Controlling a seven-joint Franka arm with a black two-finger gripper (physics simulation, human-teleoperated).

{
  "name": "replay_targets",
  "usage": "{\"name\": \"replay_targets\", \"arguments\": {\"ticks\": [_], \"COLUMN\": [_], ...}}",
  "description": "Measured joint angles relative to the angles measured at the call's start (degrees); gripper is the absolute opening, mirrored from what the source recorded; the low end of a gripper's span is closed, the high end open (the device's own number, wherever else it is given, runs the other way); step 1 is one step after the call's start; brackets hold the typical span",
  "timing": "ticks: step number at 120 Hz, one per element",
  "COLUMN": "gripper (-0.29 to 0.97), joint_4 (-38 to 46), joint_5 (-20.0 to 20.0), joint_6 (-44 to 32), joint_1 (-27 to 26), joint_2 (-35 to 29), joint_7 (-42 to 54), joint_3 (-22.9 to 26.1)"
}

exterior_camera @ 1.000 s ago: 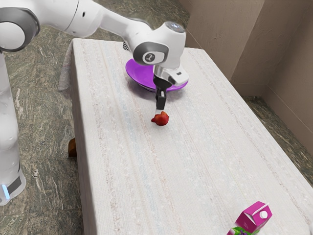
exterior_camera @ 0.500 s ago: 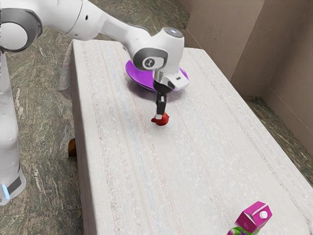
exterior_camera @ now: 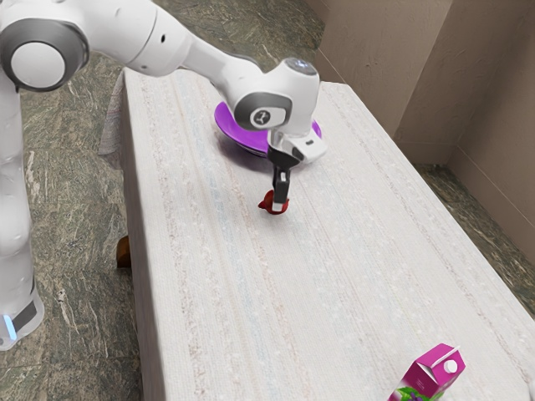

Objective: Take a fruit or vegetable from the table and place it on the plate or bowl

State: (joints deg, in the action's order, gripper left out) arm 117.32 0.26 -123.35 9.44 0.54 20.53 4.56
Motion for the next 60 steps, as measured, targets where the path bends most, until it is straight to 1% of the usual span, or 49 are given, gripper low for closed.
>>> {"name": "replay_targets", "arguments": {"ticks": [60], "gripper": [0.68], "joint_4": [0.21], "joint_5": [0.09], "joint_6": [-0.21], "joint_1": [1.04], "joint_2": [1.75], "joint_7": [0.28], "joint_3": [-0.06]}}
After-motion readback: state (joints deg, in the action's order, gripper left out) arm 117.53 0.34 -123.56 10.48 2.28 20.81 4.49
